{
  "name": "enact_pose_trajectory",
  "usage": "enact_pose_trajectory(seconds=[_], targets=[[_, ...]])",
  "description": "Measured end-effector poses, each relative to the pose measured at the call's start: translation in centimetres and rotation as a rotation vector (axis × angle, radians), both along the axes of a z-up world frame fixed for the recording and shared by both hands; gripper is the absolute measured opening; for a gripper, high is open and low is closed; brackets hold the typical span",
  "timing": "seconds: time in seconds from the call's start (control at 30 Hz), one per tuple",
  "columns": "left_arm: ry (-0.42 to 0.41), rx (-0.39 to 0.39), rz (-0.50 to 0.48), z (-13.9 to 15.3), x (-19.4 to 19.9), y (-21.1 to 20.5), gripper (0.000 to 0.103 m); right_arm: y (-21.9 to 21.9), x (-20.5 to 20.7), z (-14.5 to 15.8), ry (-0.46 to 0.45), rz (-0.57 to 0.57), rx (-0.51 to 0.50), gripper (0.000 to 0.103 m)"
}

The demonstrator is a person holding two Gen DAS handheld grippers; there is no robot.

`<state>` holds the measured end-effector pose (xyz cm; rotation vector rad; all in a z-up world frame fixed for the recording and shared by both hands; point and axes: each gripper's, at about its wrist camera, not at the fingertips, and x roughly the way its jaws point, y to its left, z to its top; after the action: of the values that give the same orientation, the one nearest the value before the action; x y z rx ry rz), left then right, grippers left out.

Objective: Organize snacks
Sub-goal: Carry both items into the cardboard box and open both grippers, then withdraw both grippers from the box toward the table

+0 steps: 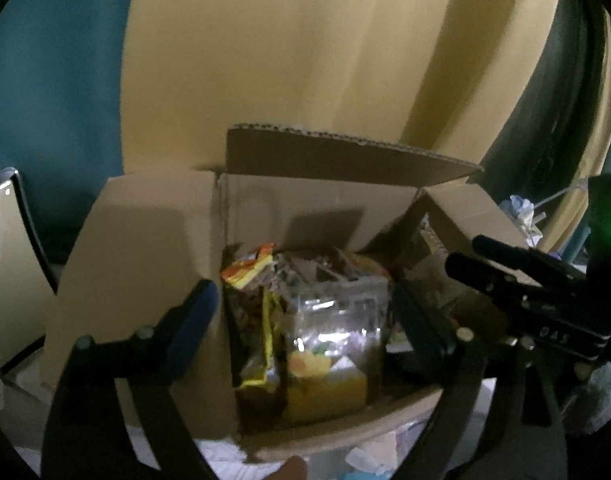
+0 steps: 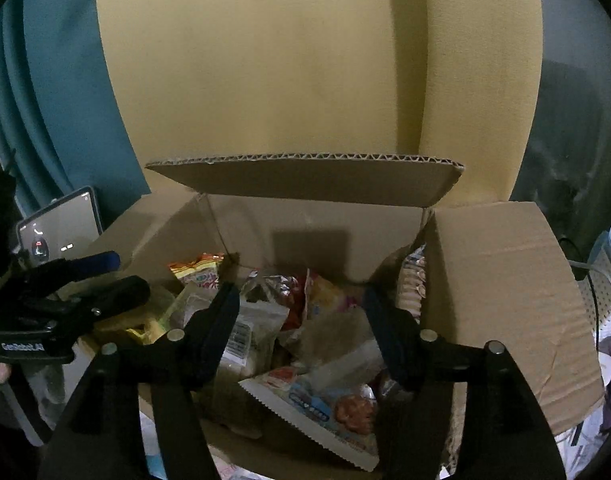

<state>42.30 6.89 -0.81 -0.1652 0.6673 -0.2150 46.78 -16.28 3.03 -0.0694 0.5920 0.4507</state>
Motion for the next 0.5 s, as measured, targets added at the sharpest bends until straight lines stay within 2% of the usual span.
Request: enact_pose_trajectory(seconds=[0.2, 0.5], targets=[[-0.011, 0.013, 0.0, 0.3, -2.3, 0.1, 0.09, 0.3, -1.2, -0.4, 0.012, 0.005, -0.015, 0.068], [-0.037, 0.021, 0.001, 0.6, -6.9, 0.1, 0.09, 0.5, -5.1, 0.0, -0.001, 0.012, -0.026, 0.068]])
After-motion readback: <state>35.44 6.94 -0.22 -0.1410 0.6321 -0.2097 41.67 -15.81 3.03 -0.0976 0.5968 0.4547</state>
